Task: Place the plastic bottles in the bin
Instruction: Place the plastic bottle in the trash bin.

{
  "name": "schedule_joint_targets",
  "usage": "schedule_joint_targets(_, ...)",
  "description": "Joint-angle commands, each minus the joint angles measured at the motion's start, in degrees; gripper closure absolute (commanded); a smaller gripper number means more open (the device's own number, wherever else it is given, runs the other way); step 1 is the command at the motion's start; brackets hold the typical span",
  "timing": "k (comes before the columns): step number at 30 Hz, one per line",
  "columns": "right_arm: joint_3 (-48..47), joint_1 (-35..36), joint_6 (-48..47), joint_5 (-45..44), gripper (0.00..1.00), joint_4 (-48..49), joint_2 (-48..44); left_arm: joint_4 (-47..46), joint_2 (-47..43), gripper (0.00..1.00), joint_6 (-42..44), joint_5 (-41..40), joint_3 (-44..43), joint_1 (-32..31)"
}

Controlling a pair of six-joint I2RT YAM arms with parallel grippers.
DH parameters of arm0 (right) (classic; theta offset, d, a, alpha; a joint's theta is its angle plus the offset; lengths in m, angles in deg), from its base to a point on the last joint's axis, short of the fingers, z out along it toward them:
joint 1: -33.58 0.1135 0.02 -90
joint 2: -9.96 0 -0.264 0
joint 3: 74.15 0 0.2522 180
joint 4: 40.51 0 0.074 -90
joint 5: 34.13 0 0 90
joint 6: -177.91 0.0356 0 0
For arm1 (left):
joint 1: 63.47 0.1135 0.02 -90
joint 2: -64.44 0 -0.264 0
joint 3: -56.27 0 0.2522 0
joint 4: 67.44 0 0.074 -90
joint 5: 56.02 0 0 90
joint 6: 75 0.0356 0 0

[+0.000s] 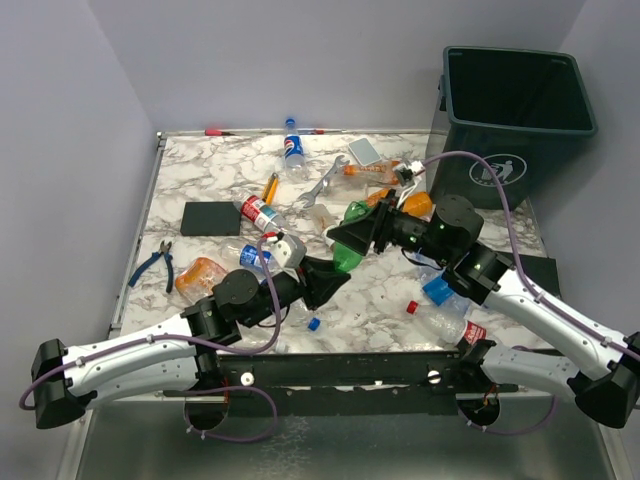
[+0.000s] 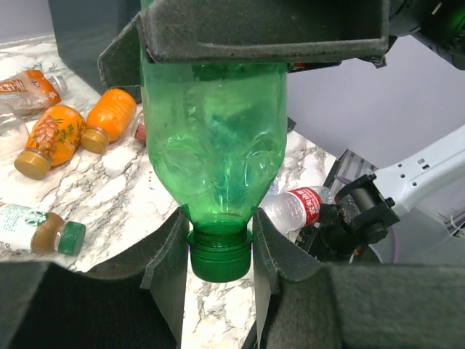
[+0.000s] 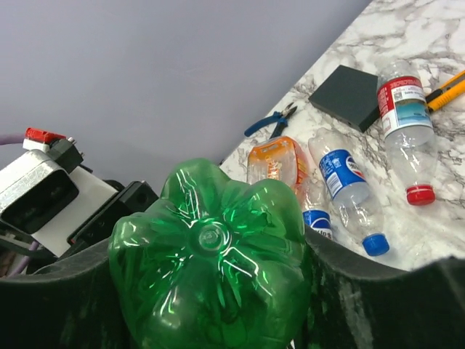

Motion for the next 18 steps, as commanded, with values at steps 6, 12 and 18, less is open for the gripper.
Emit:
schedule_joint_targets(6, -14.9, 0.5, -11.8, -18.9, 0.6, -16.6, -4.0, 8.4, -6.8, 0.01, 4.5, -9.2, -4.4, 0.0)
schedule_joint_targets(12, -33.8, 0.1, -30.7, -56.6, 0.62, -23.9, 1.3, 16.7, -15.0, 0.01, 12.8, -28.2, -5.4, 0.0)
schedule_joint_targets(18, -40.3, -7.1, -50.3, -65.7, 0.62, 1.2, 8.5, 17.8, -24.0, 0.01, 15.4, -40.5, -0.4, -0.1)
